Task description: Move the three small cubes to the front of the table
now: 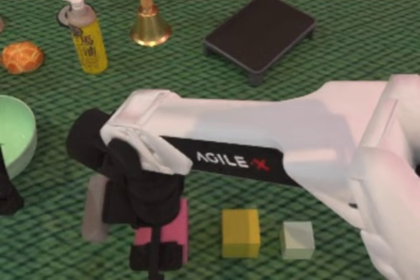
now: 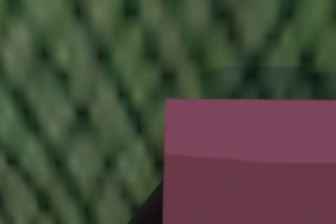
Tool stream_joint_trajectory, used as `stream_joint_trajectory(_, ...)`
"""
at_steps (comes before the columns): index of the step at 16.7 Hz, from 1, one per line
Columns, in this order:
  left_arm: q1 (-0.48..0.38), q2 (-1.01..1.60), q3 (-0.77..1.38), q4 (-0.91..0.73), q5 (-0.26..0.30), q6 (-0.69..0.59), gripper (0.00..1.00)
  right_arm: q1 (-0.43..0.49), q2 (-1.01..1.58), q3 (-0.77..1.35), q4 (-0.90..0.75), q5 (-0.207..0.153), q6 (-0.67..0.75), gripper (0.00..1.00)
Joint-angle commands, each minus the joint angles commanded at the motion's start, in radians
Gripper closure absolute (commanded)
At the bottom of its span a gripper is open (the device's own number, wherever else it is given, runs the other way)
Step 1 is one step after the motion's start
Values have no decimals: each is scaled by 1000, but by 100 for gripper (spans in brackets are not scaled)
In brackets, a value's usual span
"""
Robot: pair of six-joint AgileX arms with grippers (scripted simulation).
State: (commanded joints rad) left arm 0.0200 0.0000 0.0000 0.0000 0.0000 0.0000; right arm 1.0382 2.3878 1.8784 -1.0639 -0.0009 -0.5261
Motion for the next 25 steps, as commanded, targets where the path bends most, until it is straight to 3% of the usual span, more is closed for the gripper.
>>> stream_joint_trajectory(12, 0, 0, 0, 0, 0, 0, 0, 0, 0, 0, 0, 0, 0, 2)
stream_joint_trajectory(22, 0, 0, 0, 0, 0, 0, 0, -1, 0, 3, -4, 0, -1, 0)
stream_joint_trajectory(25, 0, 0, 0, 0, 0, 0, 0, 0, -11, 67, -77, -1, 0, 0)
